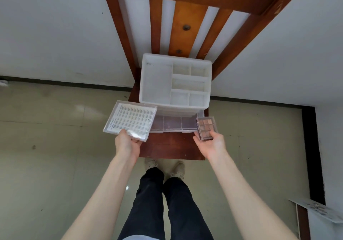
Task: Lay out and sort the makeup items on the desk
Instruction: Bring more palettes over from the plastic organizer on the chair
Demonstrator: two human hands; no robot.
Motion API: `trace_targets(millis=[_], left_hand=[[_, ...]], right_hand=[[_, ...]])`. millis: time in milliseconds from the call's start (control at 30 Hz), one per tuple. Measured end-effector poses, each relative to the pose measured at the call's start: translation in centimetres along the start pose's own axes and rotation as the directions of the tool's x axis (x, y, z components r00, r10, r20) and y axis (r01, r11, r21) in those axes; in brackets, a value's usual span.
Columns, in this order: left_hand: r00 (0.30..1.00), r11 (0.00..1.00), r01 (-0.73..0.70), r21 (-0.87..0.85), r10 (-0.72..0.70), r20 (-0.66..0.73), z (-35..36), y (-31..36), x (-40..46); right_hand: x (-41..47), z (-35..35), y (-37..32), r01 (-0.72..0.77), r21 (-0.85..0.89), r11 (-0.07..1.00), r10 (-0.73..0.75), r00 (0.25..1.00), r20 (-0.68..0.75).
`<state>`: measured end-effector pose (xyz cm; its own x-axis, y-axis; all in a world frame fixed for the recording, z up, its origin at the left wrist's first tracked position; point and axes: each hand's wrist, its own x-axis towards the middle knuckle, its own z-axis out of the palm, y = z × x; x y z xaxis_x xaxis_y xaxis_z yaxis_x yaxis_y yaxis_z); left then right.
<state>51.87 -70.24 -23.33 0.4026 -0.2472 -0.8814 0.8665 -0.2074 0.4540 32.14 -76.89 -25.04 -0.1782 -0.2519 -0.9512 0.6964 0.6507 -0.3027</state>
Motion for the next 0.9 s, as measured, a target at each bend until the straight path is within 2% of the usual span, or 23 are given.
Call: trace_targets(millis=[133,300,367,500,667,767,900], left_hand=[[0.999,0.995,0.038,-0.088,-0.036,0.023,2.8,0.9,1.3],[0.994,0.997,-0.048,-0.066,0.041,-0.106,3.8,0.9,2.7],[0.992,0.996,-0.028,-0.085,0.018,-0.122,3.0,0.7,3.3],[0.988,0.975,0.152,-0.165,-0.150,0.026,2.1,0.0,4.3],[0.972,0.922,0.213,-0.323,-0.167,0.163,3.7,0.8,5.3],[0.966,0.929,0.223,-0.295,-0.170,0.195,4.2,1.4,5.3],[0.972,0.968,0.180,-0.175,-0.147,0.186,2.9,1.2,3.9]], right_hand=[[-0.2,1.8,-0.5,-0.077,0.113,0.991,0.072,0.996,0.050],[0.2,1.7,0.1,-0.144,0.267,0.953,0.120,0.987,0.104],[0.2,1.9,0.3,-0.166,0.332,0.929,0.126,0.982,0.138],[0.9,2.7,0.7,-0.222,0.461,0.859,0.139,0.968,0.208],[1.8,3.9,0.7,-0.255,0.531,0.808,0.113,0.952,0.286],[2.4,3.9,0.9,-0.267,0.520,0.811,0.109,0.943,0.314],[1.7,2.3,1.0,-0.230,0.450,0.863,0.092,0.947,0.309]])
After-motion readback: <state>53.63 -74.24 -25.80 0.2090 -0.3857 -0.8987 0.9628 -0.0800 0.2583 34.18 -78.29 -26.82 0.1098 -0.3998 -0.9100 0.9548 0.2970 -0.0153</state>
